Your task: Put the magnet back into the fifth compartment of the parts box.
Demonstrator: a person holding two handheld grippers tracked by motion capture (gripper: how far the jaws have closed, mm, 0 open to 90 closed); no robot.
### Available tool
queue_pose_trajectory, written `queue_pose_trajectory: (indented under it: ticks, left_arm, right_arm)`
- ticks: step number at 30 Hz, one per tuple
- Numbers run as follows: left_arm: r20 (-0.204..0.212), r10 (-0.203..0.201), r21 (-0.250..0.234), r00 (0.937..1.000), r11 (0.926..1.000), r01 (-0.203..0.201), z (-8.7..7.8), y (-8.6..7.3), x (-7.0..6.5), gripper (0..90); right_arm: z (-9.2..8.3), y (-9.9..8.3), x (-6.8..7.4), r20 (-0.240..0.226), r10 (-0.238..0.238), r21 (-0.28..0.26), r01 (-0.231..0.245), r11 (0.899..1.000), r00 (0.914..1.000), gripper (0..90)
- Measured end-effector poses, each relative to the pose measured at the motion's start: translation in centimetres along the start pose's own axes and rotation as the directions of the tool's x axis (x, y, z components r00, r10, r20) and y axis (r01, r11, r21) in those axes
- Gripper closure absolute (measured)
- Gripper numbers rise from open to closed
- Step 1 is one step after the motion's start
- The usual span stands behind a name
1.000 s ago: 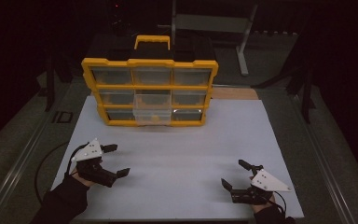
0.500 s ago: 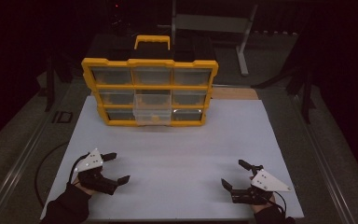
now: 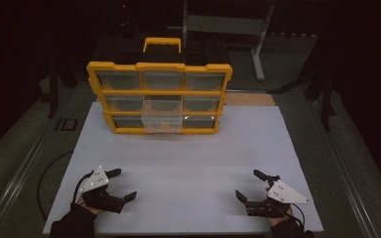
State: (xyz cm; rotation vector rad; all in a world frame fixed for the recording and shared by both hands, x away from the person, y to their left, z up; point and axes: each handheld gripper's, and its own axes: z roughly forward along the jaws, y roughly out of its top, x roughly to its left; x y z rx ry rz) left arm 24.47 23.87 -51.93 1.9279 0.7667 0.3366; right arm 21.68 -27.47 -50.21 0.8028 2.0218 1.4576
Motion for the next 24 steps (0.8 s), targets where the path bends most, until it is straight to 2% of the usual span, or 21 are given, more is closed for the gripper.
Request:
queue_pose_trajectory:
  ticks: [1, 7, 10, 12, 15, 24]
  left_arm:
    - [-0.018, -0.009, -0.015, 0.9998, 0.9998, 0.009, -0.16, -0.17, 0.09, 0.0]
    - [-0.062, -0.028, -0.044, 0.9977, 0.9987, 0.025, -0.47, -0.48, -0.08, 0.0]
    - [-0.107, -0.021, -0.058, 0.9941, 0.9982, 0.015, -0.57, -0.51, -0.52, 0.0]
    - [-0.126, -0.041, -0.081, 0.9912, 0.9963, 0.031, -0.70, -0.45, -0.51, 0.0]
    - [-0.135, -0.051, -0.088, 0.9895, 0.9953, 0.039, -0.67, -0.52, -0.41, 0.0]
    - [-0.129, -0.074, -0.107, 0.9888, 0.9924, 0.061, -0.84, -0.70, -0.04, 0.0]
  right_arm:
    - [-0.02, 0.01, 0.00, 0.000, 0.000, -0.001, 0.000, 1.000, 1.0000, 8.4]
    - [0.00, 0.01, 0.02, -0.003, -0.001, 0.000, 0.001, 1.000, 1.0000, 8.4]
    - [0.13, 0.09, 0.08, 0.000, -0.006, 0.000, 0.006, 1.000, 1.0000, 8.4]
    - [0.20, 0.11, 0.15, -0.003, -0.009, 0.000, 0.009, 1.000, 1.0000, 8.4]
    - [0.27, 0.05, 0.19, -0.005, -0.007, 0.004, 0.007, 1.000, 1.0000, 8.4]
    - [0.36, -0.03, 0.16, -0.006, -0.015, 0.011, 0.015, 1.000, 0.9999, 8.4]
